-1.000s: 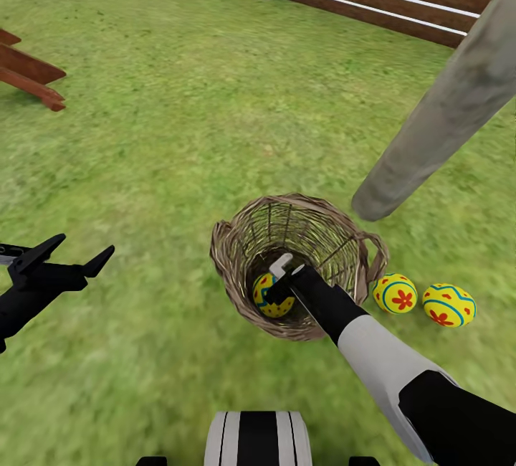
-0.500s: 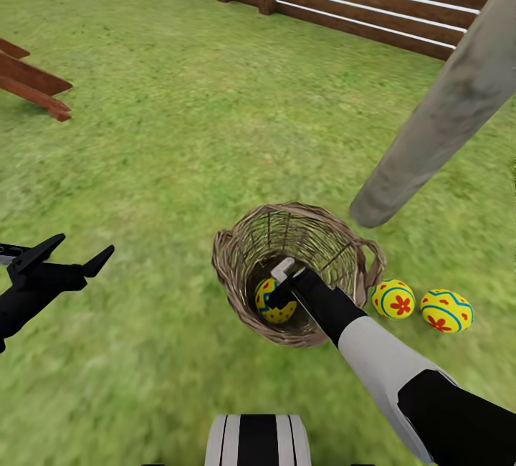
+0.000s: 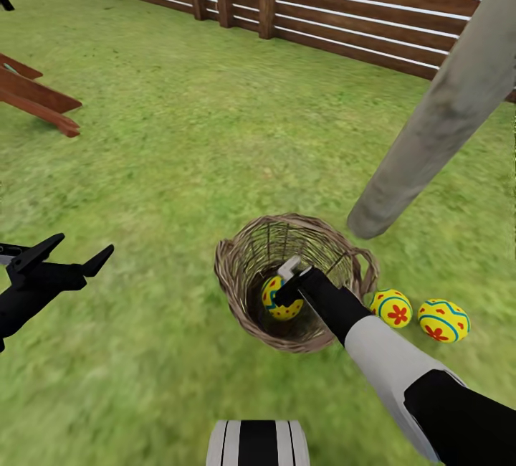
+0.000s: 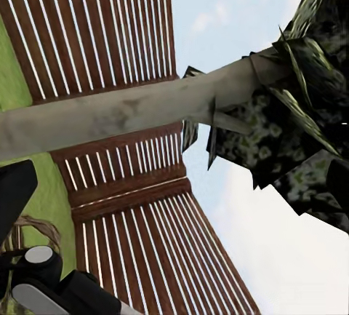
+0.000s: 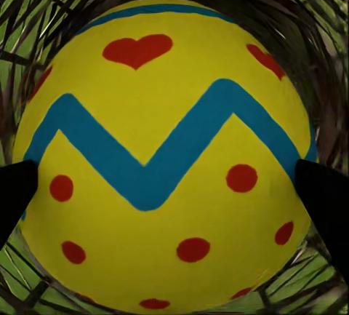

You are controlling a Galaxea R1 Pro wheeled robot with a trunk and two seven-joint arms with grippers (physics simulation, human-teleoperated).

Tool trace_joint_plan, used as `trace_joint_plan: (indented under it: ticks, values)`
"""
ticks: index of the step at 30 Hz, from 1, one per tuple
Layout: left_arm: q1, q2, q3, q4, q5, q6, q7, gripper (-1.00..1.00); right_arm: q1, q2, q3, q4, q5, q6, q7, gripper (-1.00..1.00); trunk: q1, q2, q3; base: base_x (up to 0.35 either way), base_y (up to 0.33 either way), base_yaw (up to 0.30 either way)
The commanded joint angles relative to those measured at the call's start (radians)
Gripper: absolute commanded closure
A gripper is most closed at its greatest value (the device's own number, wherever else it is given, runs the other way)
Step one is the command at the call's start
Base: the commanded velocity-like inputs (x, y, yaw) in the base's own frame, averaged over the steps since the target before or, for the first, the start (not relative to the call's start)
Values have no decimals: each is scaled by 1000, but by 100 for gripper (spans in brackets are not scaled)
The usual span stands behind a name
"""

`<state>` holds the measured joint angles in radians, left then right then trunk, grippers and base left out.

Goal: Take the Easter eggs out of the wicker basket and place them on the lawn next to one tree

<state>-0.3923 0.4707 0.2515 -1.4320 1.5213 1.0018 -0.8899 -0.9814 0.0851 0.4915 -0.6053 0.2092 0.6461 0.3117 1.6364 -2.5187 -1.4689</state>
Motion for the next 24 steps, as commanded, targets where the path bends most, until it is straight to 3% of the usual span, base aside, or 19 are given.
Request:
trace_joint_plan:
  ticks: [1,10,14,16,18,22,24]
  values:
    - [0,1,0,0,-1,3,-3,-100,0,-2,1,-2,11,3,7,100,-1,0,3,0,0,0]
    - [0,2,2,1,-1,5,-3,-100,0,-10,-1,-4,4,6,10,100,-5,2,38,0,0,0]
    - [0,3,2,1,-2,5,-3,-100,0,-37,-1,-8,-1,6,15,100,-6,3,54,0,0,0]
    - [0,5,3,1,-5,5,-2,-100,0,-53,-1,-36,-3,9,70,100,-7,4,61,0,0,0]
    - [0,20,2,1,-9,5,1,-100,0,-77,-1,-81,-2,71,138,100,-8,4,69,0,0,0]
    - [0,23,2,1,-9,5,3,-100,6,-84,-7,-138,-5,82,156,100,-10,5,85,0,0,0]
    - [11,12,-10,-11,-1,8,2,-100,1,-95,-18,-126,-15,71,144,100,-10,5,84,0,0,0]
